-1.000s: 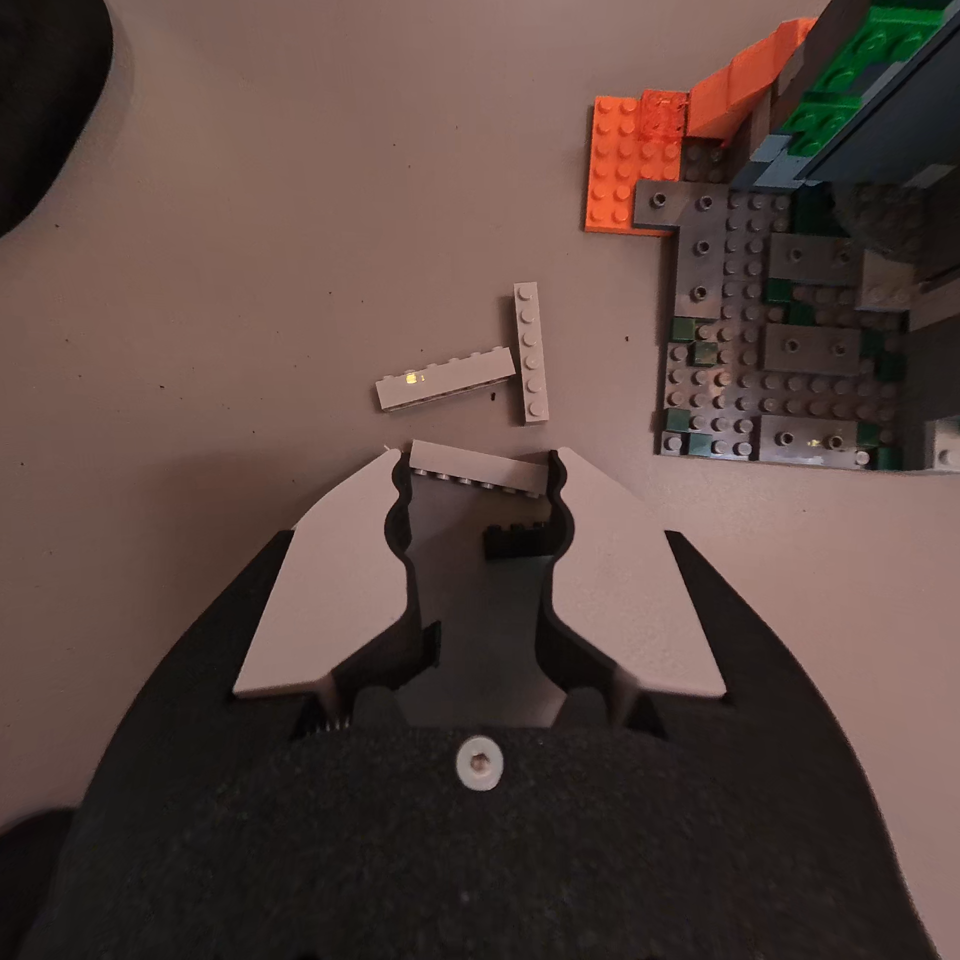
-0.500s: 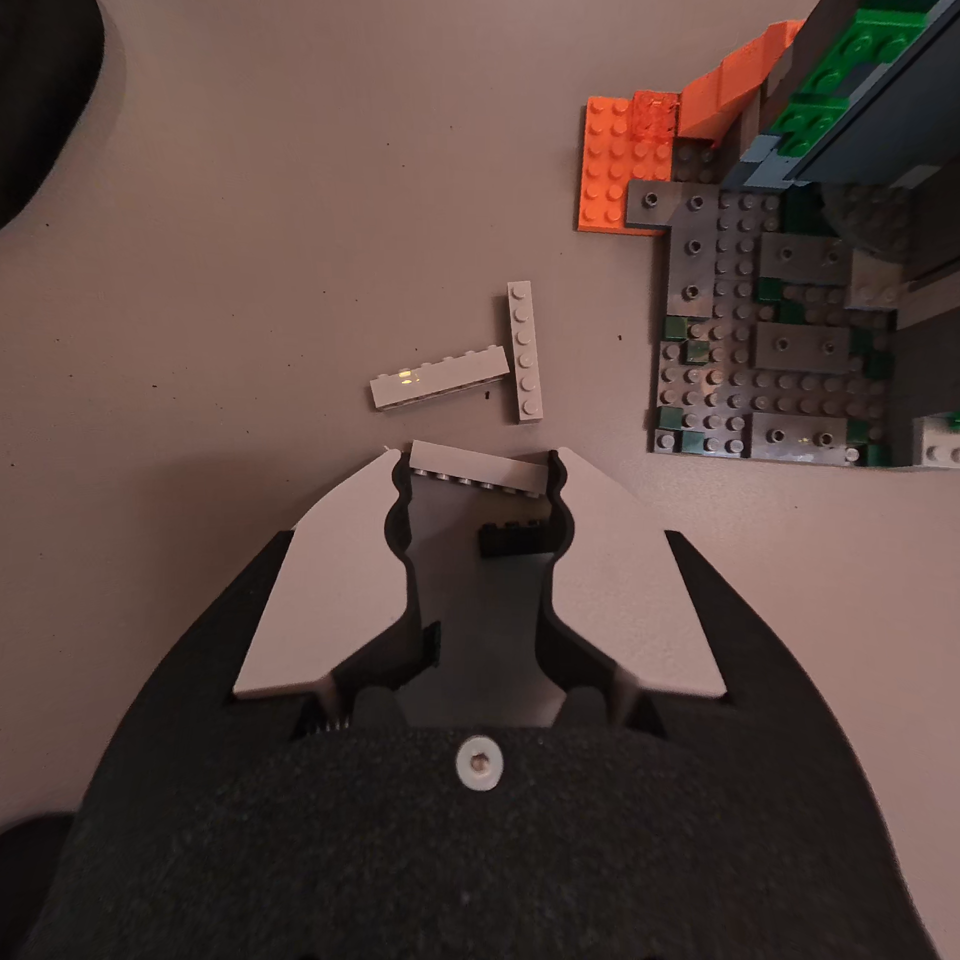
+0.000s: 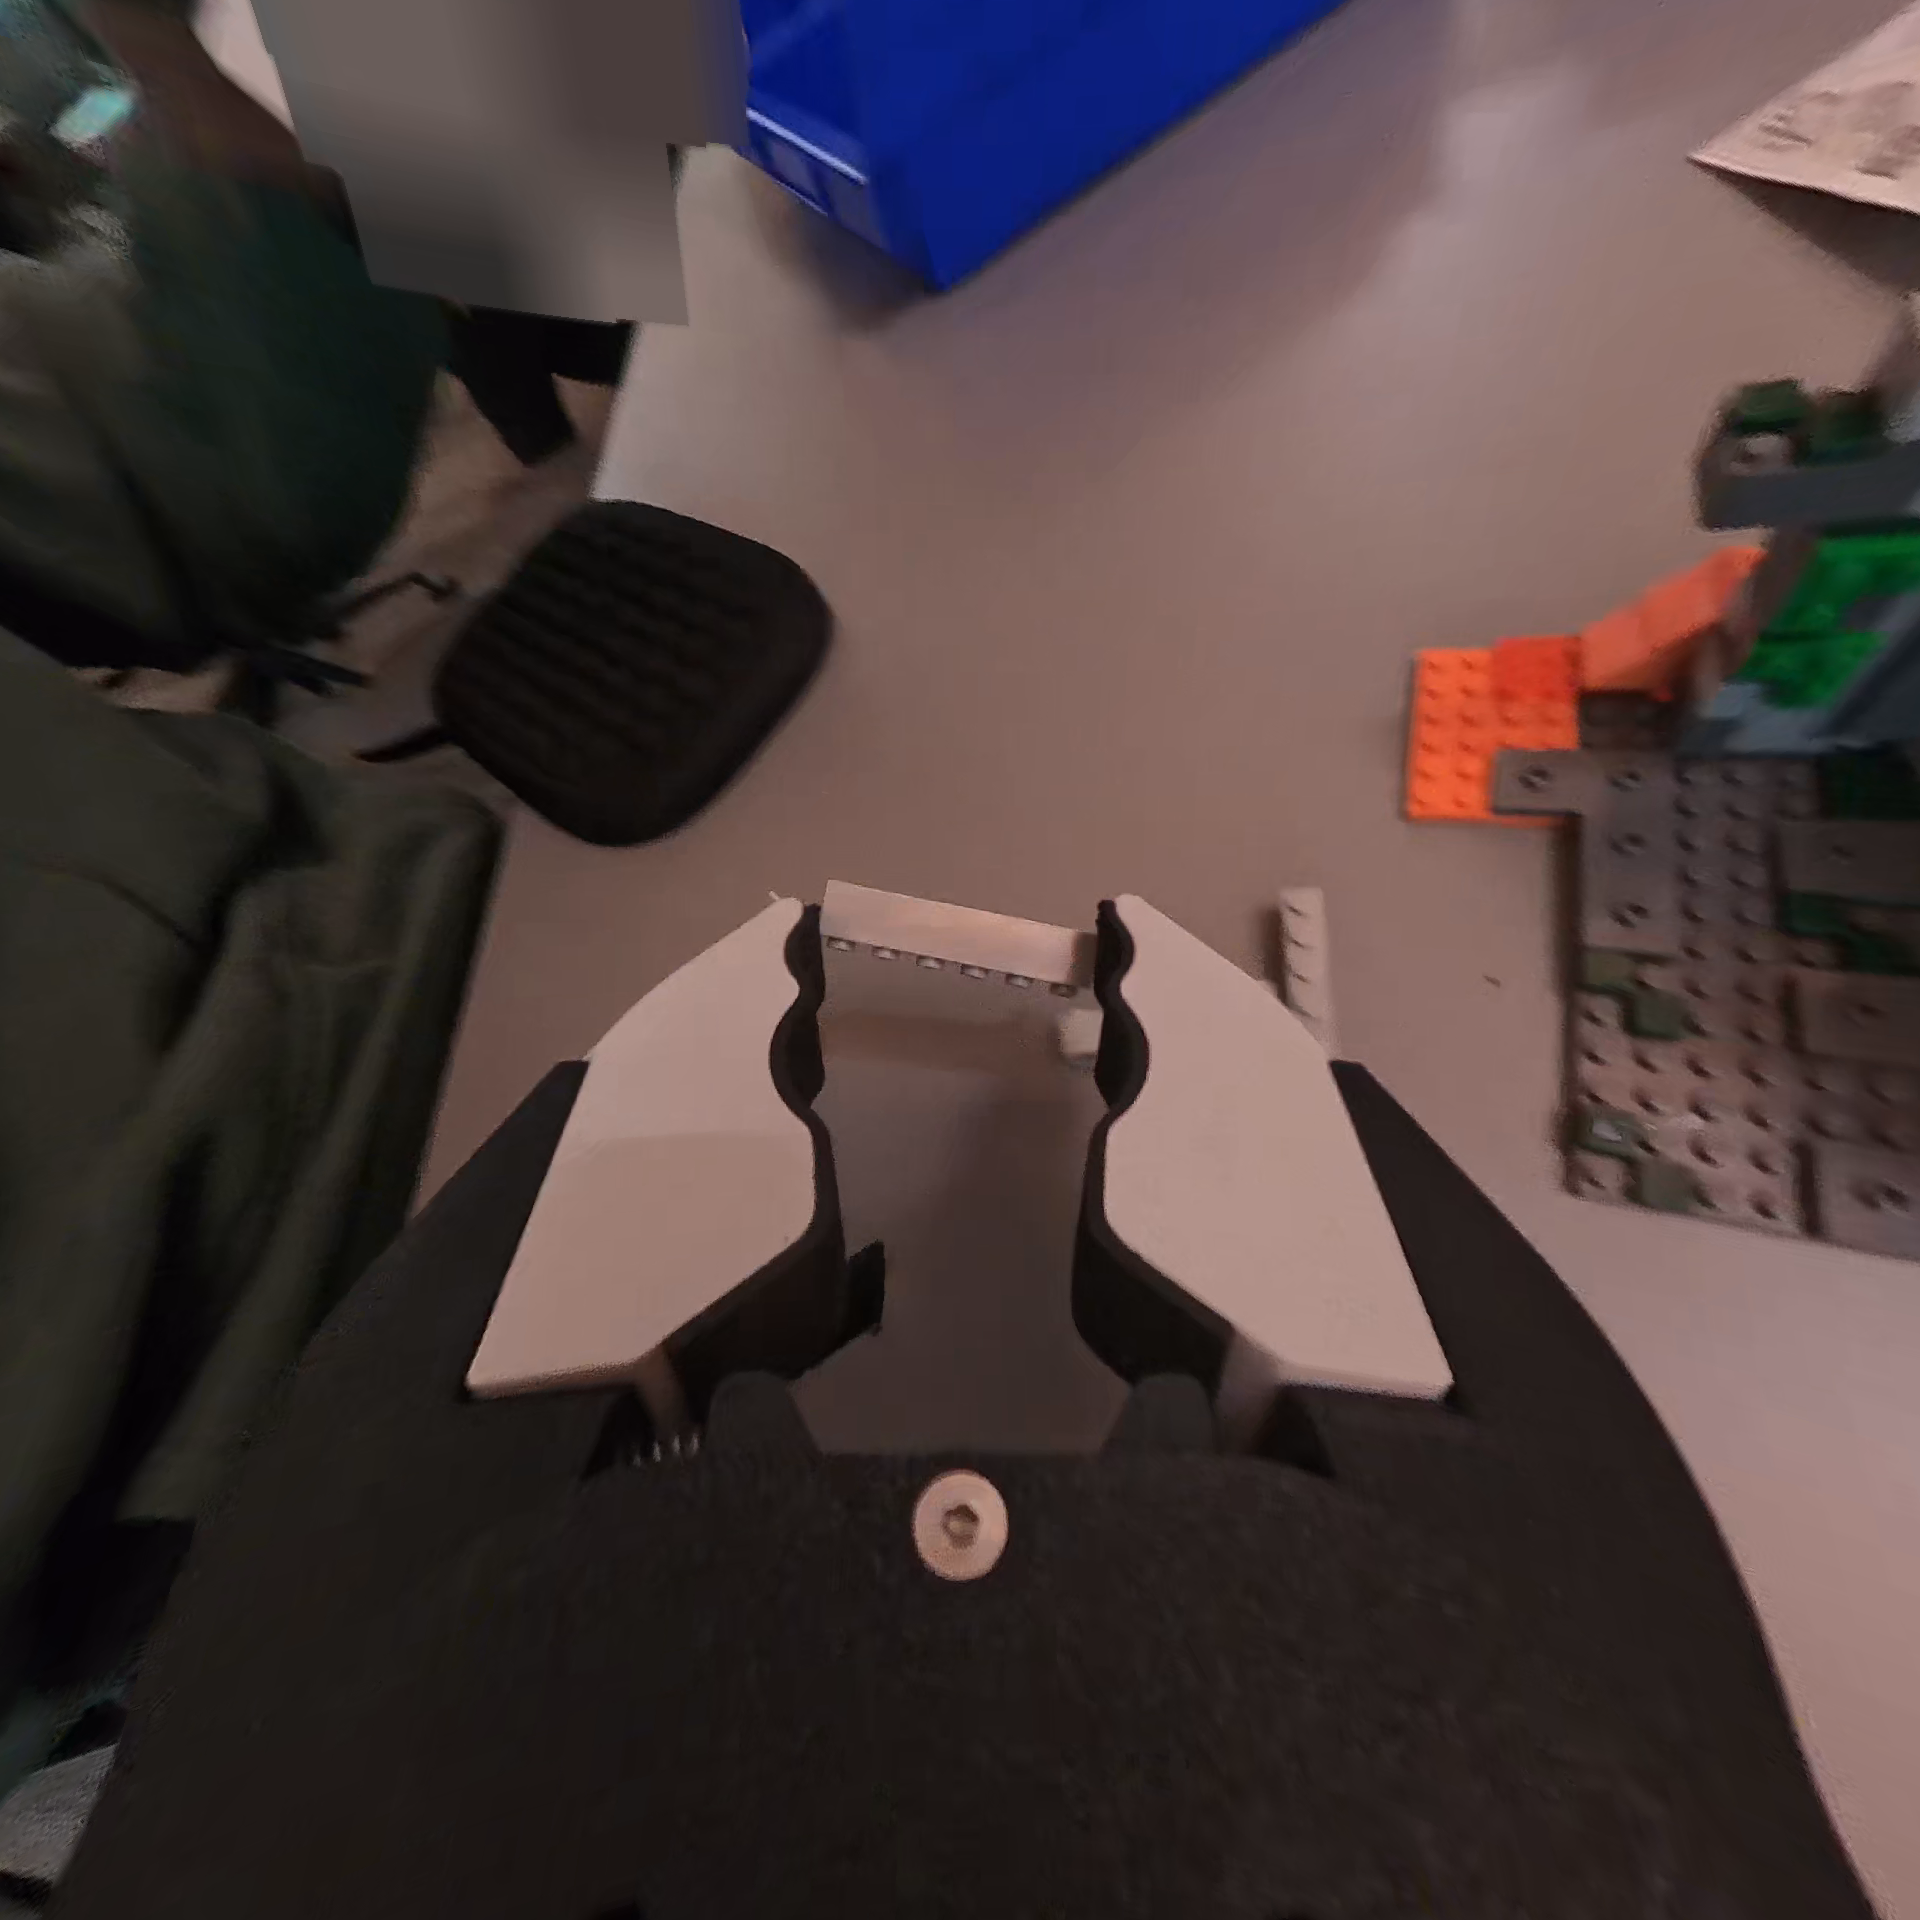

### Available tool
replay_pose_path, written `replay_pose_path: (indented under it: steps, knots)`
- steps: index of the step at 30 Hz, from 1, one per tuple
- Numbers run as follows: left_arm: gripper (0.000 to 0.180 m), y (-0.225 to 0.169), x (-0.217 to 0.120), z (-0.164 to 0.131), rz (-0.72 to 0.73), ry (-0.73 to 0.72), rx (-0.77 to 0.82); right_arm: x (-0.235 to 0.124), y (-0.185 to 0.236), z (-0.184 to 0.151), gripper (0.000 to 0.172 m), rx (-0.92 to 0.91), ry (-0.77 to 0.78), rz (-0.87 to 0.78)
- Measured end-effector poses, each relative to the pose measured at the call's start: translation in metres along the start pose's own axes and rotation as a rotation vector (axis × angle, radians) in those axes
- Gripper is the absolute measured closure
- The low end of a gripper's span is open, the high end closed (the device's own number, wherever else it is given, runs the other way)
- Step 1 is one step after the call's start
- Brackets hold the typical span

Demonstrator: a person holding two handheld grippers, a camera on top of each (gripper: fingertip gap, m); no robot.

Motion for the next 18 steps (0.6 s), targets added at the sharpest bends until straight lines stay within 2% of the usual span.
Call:
replay_pose_path:
  steps: [5, 8, 10, 11, 13, 15, 17, 18]
  knots:
    - [0.146, -0.059, 0.043, 0.021, -0.139, -0.113, 0.200, 0.009, 0.031, 0.013, 0.121, 0.037, -0.080, 0.222]
    - [0.145, -0.075, 0.057, 0.032, -0.111, -0.163, 0.304, 0.012, 0.047, 0.021, 0.122, 0.067, -0.128, 0.332]
    - [0.153, -0.078, 0.062, 0.038, -0.052, -0.186, 0.361, 0.014, 0.055, 0.025, 0.122, 0.069, -0.146, 0.370]
    - [0.166, -0.077, 0.062, 0.040, -0.022, -0.195, 0.385, 0.014, 0.057, 0.026, 0.122, 0.063, -0.149, 0.372]
    - [0.169, -0.074, 0.060, 0.042, 0.009, -0.206, 0.387, 0.010, 0.057, 0.029, 0.122, 0.050, -0.164, 0.353]
    - [0.169, -0.063, 0.054, 0.038, 0.029, -0.188, 0.333, 0.000, 0.053, 0.033, 0.113, 0.027, -0.196, 0.318]
    - [0.169, -0.041, 0.042, 0.027, 0.115, -0.133, 0.288, -0.016, 0.039, 0.035, 0.113, -0.002, -0.209, 0.205]
    - [0.169, -0.028, 0.034, 0.020, 0.149, -0.095, 0.251, -0.024, 0.024, 0.031, 0.114, -0.028, -0.174, 0.082]
Point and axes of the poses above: each gripper's, where its closed fingertips meet, x out along the fingers, z out of its top, y = z × x across the jaws, the point moved 4 cm from there along -x, back along the fingers, and after that the axes turned 3 degrees about x, right-handed, at the moved point
